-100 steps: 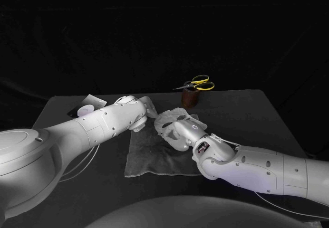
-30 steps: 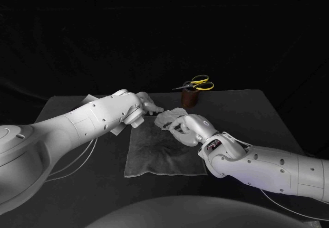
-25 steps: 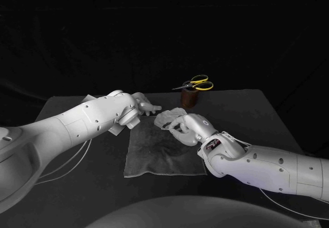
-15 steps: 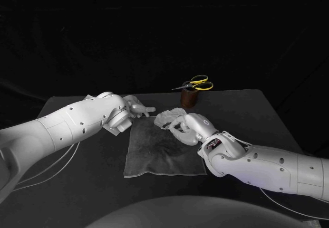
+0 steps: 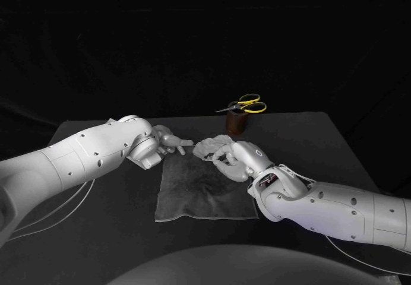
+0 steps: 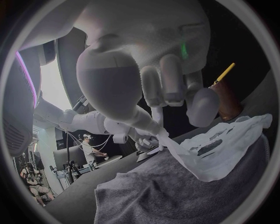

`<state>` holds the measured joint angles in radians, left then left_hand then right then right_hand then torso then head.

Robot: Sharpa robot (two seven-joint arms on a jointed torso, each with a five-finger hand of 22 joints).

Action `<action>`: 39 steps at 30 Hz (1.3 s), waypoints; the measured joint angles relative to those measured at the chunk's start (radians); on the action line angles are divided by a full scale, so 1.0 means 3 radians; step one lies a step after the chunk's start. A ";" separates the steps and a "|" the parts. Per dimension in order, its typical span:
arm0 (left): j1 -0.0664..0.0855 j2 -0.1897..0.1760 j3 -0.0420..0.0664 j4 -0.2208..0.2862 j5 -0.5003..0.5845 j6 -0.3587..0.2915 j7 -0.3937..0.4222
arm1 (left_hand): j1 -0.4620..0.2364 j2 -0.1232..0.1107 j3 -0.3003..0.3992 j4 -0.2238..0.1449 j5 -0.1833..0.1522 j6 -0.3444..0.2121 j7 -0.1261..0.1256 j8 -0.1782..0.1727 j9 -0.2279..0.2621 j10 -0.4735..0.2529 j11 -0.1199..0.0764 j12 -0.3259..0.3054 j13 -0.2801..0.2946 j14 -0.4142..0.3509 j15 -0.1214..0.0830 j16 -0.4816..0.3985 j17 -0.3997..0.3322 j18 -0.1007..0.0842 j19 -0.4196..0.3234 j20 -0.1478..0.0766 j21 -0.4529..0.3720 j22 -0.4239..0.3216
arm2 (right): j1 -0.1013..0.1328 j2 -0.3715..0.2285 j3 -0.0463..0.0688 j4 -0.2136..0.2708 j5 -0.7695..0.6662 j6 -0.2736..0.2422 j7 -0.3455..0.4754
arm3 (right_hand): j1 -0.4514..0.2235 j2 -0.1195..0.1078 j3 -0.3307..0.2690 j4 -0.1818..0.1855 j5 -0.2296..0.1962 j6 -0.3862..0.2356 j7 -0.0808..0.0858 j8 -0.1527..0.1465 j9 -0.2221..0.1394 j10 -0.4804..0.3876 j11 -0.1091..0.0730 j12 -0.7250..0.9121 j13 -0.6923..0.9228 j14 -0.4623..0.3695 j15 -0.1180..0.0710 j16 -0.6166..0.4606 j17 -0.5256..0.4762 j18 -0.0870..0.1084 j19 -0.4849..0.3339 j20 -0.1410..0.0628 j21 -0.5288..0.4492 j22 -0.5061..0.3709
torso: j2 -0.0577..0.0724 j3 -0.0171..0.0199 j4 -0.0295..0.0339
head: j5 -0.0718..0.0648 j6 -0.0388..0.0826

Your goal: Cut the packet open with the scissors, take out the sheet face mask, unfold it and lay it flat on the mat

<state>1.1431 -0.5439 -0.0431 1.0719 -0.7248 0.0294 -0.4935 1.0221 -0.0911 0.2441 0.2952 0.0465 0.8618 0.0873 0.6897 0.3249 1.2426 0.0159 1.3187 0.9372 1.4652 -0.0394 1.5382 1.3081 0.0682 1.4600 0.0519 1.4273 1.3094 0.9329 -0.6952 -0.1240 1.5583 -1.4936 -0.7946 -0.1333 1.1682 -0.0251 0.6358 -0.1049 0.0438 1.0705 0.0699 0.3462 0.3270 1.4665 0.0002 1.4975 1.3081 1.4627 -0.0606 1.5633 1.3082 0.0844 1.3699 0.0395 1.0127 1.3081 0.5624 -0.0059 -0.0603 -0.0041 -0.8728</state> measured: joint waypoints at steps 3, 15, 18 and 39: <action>0.0001 0.0043 -0.0001 -0.0036 0.0063 0.0044 -0.0039 | -0.0022 0.0022 -0.0028 0.0001 0.0000 0.0000 0.0000 -0.0022 -0.0002 0.0000 0.0000 0.0000 -0.0021 0.0000 0.0000 0.0000 0.0000 0.0000 0.0000 0.0000 0.0004 0.0000 | 0.0000 0.0001 0.0001 0.0002 0.0001 -0.0005 0.0000 | 0.0000 0.0000 0.0000 0.0000 0.0000 0.0000 0.0000 0.0000 0.0000 0.0000 0.0000 0.0000 0.0000 0.0000 0.0000 0.0000 0.0000 0.0000 0.0000 0.0000 0.0000 0.0000 | 0.0000 0.0002 -0.0001 | 0.0006 0.0000; 0.0019 0.0227 -0.0005 -0.0185 0.0273 0.0121 -0.0128 | 0.0299 0.0074 -0.0060 -0.0013 0.0000 -0.0043 0.0041 -0.0225 -0.0083 0.0018 0.0019 0.0000 0.0113 0.0000 0.0000 0.0019 0.0000 0.0000 0.0000 0.0000 0.0013 -0.0004 | 0.0002 0.0013 0.0005 0.0006 0.0002 -0.0013 0.0000 | 0.0003 0.0003 -0.0001 0.0000 0.0006 0.0000 0.0000 0.0000 0.0000 0.0000 0.0000 -0.0003 -0.0002 0.0000 0.0000 0.0008 -0.0002 -0.0001 0.0000 0.0000 0.0000 -0.0003 | 0.0003 0.0003 -0.0004 | 0.0013 0.0000; 0.0025 0.0276 -0.0012 -0.0226 0.0297 0.0125 -0.0137 | 0.0301 0.0072 -0.0060 -0.0013 0.0000 -0.0043 0.0041 -0.0230 -0.0083 0.0017 0.0019 0.0000 0.0123 0.0000 0.0000 0.0019 0.0000 0.0000 0.0000 0.0000 0.0013 -0.0006 | 0.0002 0.0014 0.0005 0.0008 0.0003 -0.0014 0.0000 | 0.0003 0.0003 -0.0001 0.0000 0.0007 0.0000 0.0000 0.0000 0.0000 0.0000 0.0000 -0.0004 -0.0003 0.0000 0.0000 0.0008 -0.0003 -0.0001 0.0000 0.0000 0.0000 -0.0003 | 0.0003 0.0003 -0.0004 | 0.0013 0.0000; 0.0036 0.0364 -0.0035 -0.0350 0.0299 0.0195 -0.0193 | 0.0366 0.0075 -0.0069 -0.0023 0.0000 -0.0042 0.0067 -0.0300 -0.0121 0.0015 0.0044 0.0012 0.0155 -0.0001 0.0001 0.0019 0.0000 0.0000 0.0012 0.0012 0.0012 -0.0005 | 0.0011 -0.0001 0.0016 0.0039 0.0003 -0.0027 0.0000 | 0.0003 0.0003 0.0005 0.0007 0.0005 0.0000 0.0000 0.0000 0.0000 0.0000 0.0000 -0.0006 0.0000 0.0008 -0.0008 0.0001 0.0000 -0.0002 -0.0001 0.0001 -0.0001 0.0000 | 0.0003 0.0002 -0.0002 | 0.0002 0.0000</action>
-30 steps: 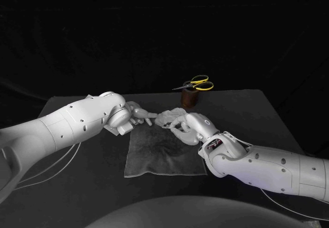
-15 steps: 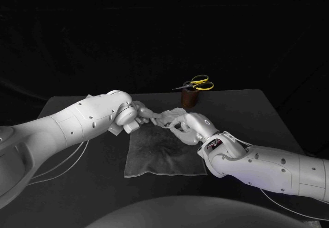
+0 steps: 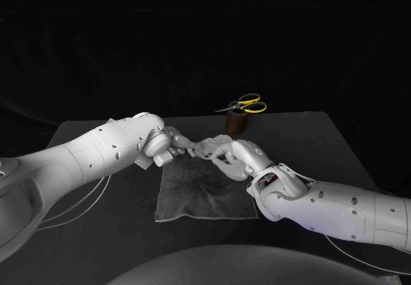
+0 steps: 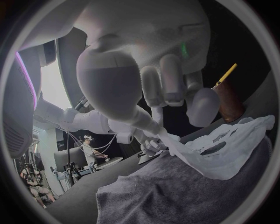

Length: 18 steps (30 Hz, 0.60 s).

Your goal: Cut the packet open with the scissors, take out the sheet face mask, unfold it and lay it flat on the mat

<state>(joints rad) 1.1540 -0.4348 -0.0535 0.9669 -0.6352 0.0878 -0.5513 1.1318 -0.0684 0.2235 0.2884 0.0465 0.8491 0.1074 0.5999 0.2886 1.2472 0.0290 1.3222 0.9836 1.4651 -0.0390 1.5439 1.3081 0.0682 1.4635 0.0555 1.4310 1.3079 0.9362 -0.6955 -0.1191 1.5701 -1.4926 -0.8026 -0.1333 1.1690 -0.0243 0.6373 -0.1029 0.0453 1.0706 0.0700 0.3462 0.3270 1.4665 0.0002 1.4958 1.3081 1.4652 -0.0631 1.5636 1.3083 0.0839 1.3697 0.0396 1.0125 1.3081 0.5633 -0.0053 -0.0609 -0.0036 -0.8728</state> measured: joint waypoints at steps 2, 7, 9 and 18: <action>0.0001 -0.0018 -0.0001 0.0000 -0.0006 0.0013 -0.0006 | 0.0000 0.0000 0.0000 0.0000 0.0000 0.0000 0.0000 0.0000 0.0000 0.0000 0.0000 0.0000 -0.0003 0.0000 0.0000 0.0000 0.0000 0.0000 0.0000 0.0000 0.0000 0.0000 | 0.0001 -0.0002 0.0001 0.0000 0.0000 -0.0002 0.0000 | 0.0000 0.0000 0.0000 0.0000 -0.0003 0.0000 0.0000 0.0000 0.0000 0.0000 0.0000 0.0000 0.0000 0.0000 0.0000 0.0000 0.0000 0.0000 0.0000 0.0000 0.0000 0.0000 | 0.0000 0.0000 0.0001 | -0.0003 0.0000; 0.0001 -0.0054 -0.0002 0.0000 -0.0022 0.0050 -0.0022 | 0.0000 0.0000 -0.0013 0.0013 0.0000 0.0013 0.0012 0.0000 -0.0001 0.0000 0.0000 0.0000 -0.0007 0.0000 0.0000 0.0000 0.0000 0.0000 0.0000 0.0000 0.0000 0.0001 | 0.0003 -0.0009 0.0005 0.0000 0.0000 -0.0006 0.0000 | 0.0000 0.0000 0.0001 -0.0001 -0.0005 0.0000 0.0000 0.0000 0.0000 0.0000 0.0000 -0.0001 -0.0001 -0.0001 0.0001 -0.0001 0.0000 0.0000 0.0000 0.0000 0.0000 0.0000 | 0.0000 -0.0002 0.0002 | -0.0008 0.0000; 0.0001 -0.0060 -0.0003 0.0000 -0.0023 0.0067 -0.0028 | 0.0000 0.0000 -0.0029 0.0016 0.0000 0.0041 0.0005 0.0000 -0.0002 0.0000 0.0000 0.0000 0.0005 0.0000 0.0000 0.0000 0.0000 0.0000 0.0000 0.0000 0.0000 0.0001 | 0.0003 -0.0013 0.0006 0.0004 0.0000 -0.0008 0.0000 | 0.0000 0.0000 0.0007 -0.0007 -0.0005 0.0000 0.0000 0.0000 0.0000 0.0000 0.0000 -0.0001 -0.0001 -0.0001 0.0001 -0.0001 0.0000 0.0000 0.0000 0.0000 0.0000 0.0000 | 0.0000 -0.0004 0.0003 | -0.0006 0.0000; 0.0001 -0.0023 -0.0003 0.0000 -0.0009 0.0094 -0.0042 | -0.0024 0.0024 -0.0080 0.0013 0.0000 0.0049 -0.0002 -0.0040 -0.0021 0.0000 0.0000 0.0000 0.0026 0.0000 0.0001 0.0000 0.0000 0.0000 -0.0001 0.0000 0.0000 0.0000 | 0.0013 -0.0033 0.0018 0.0070 -0.0001 -0.0022 0.0000 | -0.0009 -0.0009 0.0011 -0.0011 -0.0012 0.0000 0.0000 0.0000 0.0000 0.0000 0.0000 0.0016 -0.0003 -0.0002 0.0002 -0.0002 -0.0001 -0.0001 0.0000 0.0000 0.0000 -0.0003 | 0.0000 -0.0005 0.0002 | 0.0005 0.0000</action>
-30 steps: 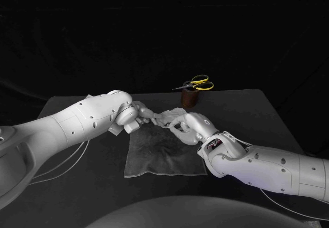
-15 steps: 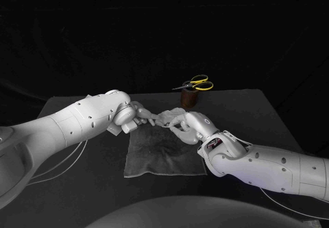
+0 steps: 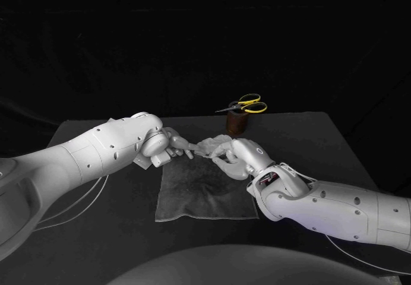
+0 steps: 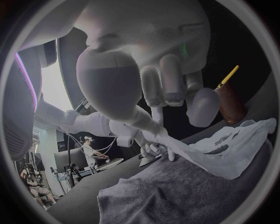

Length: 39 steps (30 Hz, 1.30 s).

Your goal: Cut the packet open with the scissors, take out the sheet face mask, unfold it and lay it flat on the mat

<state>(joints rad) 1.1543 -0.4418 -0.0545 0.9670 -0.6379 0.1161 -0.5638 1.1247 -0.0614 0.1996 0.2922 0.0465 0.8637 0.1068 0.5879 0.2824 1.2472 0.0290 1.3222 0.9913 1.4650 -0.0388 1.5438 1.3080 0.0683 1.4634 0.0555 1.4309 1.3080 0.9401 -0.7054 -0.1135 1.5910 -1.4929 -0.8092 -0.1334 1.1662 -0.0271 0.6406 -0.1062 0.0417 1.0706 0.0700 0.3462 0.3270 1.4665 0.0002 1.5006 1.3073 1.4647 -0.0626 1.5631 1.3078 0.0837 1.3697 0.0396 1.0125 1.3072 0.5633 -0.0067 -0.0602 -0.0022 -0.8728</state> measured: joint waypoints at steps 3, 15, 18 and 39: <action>0.0000 0.0020 0.0000 -0.0005 0.0008 0.0000 0.0000 | -0.0012 0.0012 -0.0013 0.0006 0.0000 0.0000 0.0000 -0.0026 -0.0011 0.0000 0.0000 0.0000 0.0000 0.0000 0.0000 0.0000 0.0000 0.0000 0.0000 0.0000 0.0000 0.0000 | 0.0008 -0.0010 0.0005 0.0024 0.0000 -0.0004 0.0000 | 0.0000 0.0000 0.0000 0.0000 0.0004 0.0000 0.0000 0.0000 0.0000 0.0000 0.0000 0.0000 0.0001 0.0000 0.0000 0.0002 -0.0001 0.0000 0.0000 0.0000 0.0000 0.0000 | 0.0000 0.0001 -0.0002 | 0.0002 0.0000; 0.0001 0.0084 0.0002 -0.0067 0.0059 -0.0021 0.0002 | -0.0044 0.0044 -0.0030 0.0005 0.0000 -0.0014 0.0012 -0.0064 -0.0032 -0.0012 0.0012 -0.0002 -0.0012 0.0012 0.0012 0.0000 0.0000 0.0000 0.0001 0.0001 0.0016 -0.0002 | 0.0027 -0.0025 0.0014 0.0059 -0.0001 -0.0016 0.0000 | -0.0008 -0.0008 -0.0001 0.0000 0.0013 0.0005 0.0004 0.0000 0.0000 0.0000 0.0000 0.0000 0.0003 -0.0001 0.0001 0.0009 -0.0001 0.0000 0.0000 0.0000 0.0000 0.0002 | -0.0001 0.0006 -0.0003 | -0.0002 0.0000; 0.0002 0.0115 0.0002 -0.0092 0.0077 -0.0034 0.0003 | -0.0034 0.0060 -0.0030 0.0005 0.0000 -0.0014 0.0012 -0.0068 -0.0038 -0.0018 0.0018 -0.0002 -0.0012 0.0012 0.0013 0.0000 0.0000 0.0000 0.0012 0.0012 0.0016 -0.0002 | 0.0031 -0.0023 0.0016 0.0057 -0.0001 -0.0017 0.0000 | -0.0008 -0.0008 0.0001 0.0001 0.0013 0.0005 0.0004 0.0001 0.0000 -0.0012 -0.0012 0.0000 0.0003 -0.0001 0.0001 0.0008 -0.0001 0.0000 0.0000 0.0000 0.0016 0.0003 | -0.0001 0.0006 -0.0003 | -0.0002 0.0000; 0.0001 0.0178 -0.0003 -0.0180 0.0372 -0.0279 0.0030 | 0.1014 -0.0064 0.1037 -0.0765 -0.0004 0.0174 -0.0004 -0.0079 -0.0035 -0.0041 0.0004 -0.0140 -0.0027 0.0000 0.0025 -0.0009 0.0000 0.0000 -0.0001 0.0024 0.0016 0.0000 | 0.0044 -0.0014 0.0018 0.0012 -0.0002 -0.0016 -0.0005 | -0.0003 -0.0003 0.0008 0.0009 0.0007 0.0004 0.0003 0.0001 0.0000 -0.0012 -0.0012 -0.0001 0.0001 0.0006 -0.0006 0.0001 0.0001 -0.0001 0.0000 0.0000 0.0023 0.0000 | 0.0000 0.0002 0.0000 | -0.0004 0.0000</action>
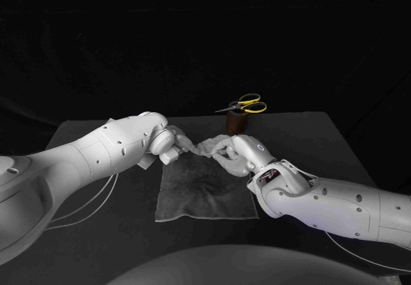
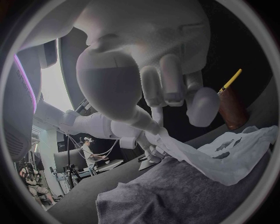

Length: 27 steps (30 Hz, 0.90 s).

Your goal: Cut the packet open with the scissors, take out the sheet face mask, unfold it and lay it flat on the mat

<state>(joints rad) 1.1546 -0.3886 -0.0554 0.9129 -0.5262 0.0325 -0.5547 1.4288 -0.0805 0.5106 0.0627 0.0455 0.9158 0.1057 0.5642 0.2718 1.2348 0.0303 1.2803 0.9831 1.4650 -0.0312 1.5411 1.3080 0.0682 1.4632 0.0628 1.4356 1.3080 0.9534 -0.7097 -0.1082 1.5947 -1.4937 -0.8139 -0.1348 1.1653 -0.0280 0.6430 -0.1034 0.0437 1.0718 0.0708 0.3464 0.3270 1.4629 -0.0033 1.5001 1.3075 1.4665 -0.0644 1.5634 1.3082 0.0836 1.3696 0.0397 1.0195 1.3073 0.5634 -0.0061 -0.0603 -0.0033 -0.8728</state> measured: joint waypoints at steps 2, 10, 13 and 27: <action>0.0000 -0.0002 -0.0001 0.0000 0.0022 -0.0017 0.0000 | -0.0025 -0.0033 0.0072 -0.0046 -0.0005 0.0000 0.0000 0.0048 0.0028 0.0000 0.0000 -0.0008 0.0000 0.0000 0.0000 0.0000 0.0000 0.0000 0.0000 0.0000 0.0000 0.0000 | 0.0000 0.0000 0.0000 -0.0002 0.0000 0.0000 0.0000 | 0.0000 0.0000 0.0000 0.0000 0.0000 0.0000 0.0000 0.0000 0.0000 0.0000 0.0000 0.0000 0.0001 0.0000 0.0000 0.0000 0.0000 0.0000 0.0000 0.0000 0.0000 0.0000 | 0.0000 0.0000 0.0000 | 0.0003 0.0000; -0.0001 -0.0008 -0.0002 0.0006 0.0091 -0.0074 0.0007 | -0.0257 -0.0131 0.0530 -0.0258 0.0002 0.0000 0.0000 0.0211 0.0029 0.0116 -0.0029 -0.0006 0.0118 0.0002 -0.0016 0.0000 0.0000 0.0000 0.0000 0.0000 0.0014 0.0000 | 0.0001 0.0000 0.0000 -0.0006 0.0000 0.0000 -0.0001 | 0.0000 0.0000 -0.0001 0.0000 -0.0008 -0.0005 -0.0005 0.0000 0.0000 0.0000 0.0000 -0.0001 0.0002 0.0000 0.0000 -0.0002 -0.0002 0.0000 0.0000 0.0000 0.0000 0.0001 | -0.0001 0.0000 0.0000 | 0.0019 0.0000; -0.0001 -0.0013 -0.0003 0.0007 0.0125 -0.0114 0.0022 | -0.0360 -0.0170 0.0707 -0.0322 0.0017 0.0000 0.0000 0.0244 0.0049 0.0150 -0.0041 0.0021 0.0168 0.0006 -0.0021 0.0000 0.0000 0.0000 0.0000 0.0000 0.0014 0.0000 | 0.0001 0.0001 0.0000 -0.0009 -0.0001 0.0001 -0.0001 | 0.0000 0.0000 -0.0001 0.0000 0.0004 -0.0006 -0.0006 0.0000 0.0000 0.0000 0.0000 -0.0001 0.0002 0.0000 0.0000 0.0003 -0.0003 0.0000 0.0000 0.0000 0.0000 0.0001 | -0.0001 0.0000 -0.0001 | 0.0022 0.0000; -0.0002 -0.0035 -0.0002 0.0015 0.0353 -0.0264 0.0097 | -0.0488 -0.0219 0.0902 -0.0389 0.0083 -0.0002 -0.0003 0.0264 0.0106 0.0210 -0.0042 0.0054 0.0252 -0.0005 -0.0032 -0.0001 0.0000 0.0000 0.0000 0.0000 0.0014 -0.0001 | 0.0001 0.0006 0.0000 -0.0028 0.0000 0.0005 -0.0003 | 0.0000 0.0000 -0.0001 0.0000 0.0006 -0.0011 -0.0012 0.0001 0.0000 0.0000 0.0000 -0.0002 -0.0001 -0.0001 0.0001 0.0007 -0.0002 0.0000 0.0000 0.0000 -0.0001 0.0003 | -0.0001 0.0003 -0.0003 | 0.0016 0.0000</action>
<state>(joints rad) 1.1540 -0.3992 -0.0561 0.9173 -0.4204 -0.0469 -0.5256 1.2822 -0.1463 0.7812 -0.0539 0.0702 0.9151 0.1050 0.6435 0.3037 1.2978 0.0177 1.2966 1.0588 1.4635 -0.0409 1.5409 1.3080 0.0682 1.4631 0.0627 1.4397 1.3076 0.9537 -0.7078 -0.1082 1.5865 -1.4937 -0.8123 -0.1358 1.1653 -0.0281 0.6426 -0.1035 0.0454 1.0683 0.0674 0.3467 0.3270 1.4630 -0.0033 1.4996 1.3073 1.4663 -0.0642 1.5656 1.3076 0.0835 1.3696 0.0397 1.0193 1.3081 0.5632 -0.0054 -0.0612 0.0014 -0.8728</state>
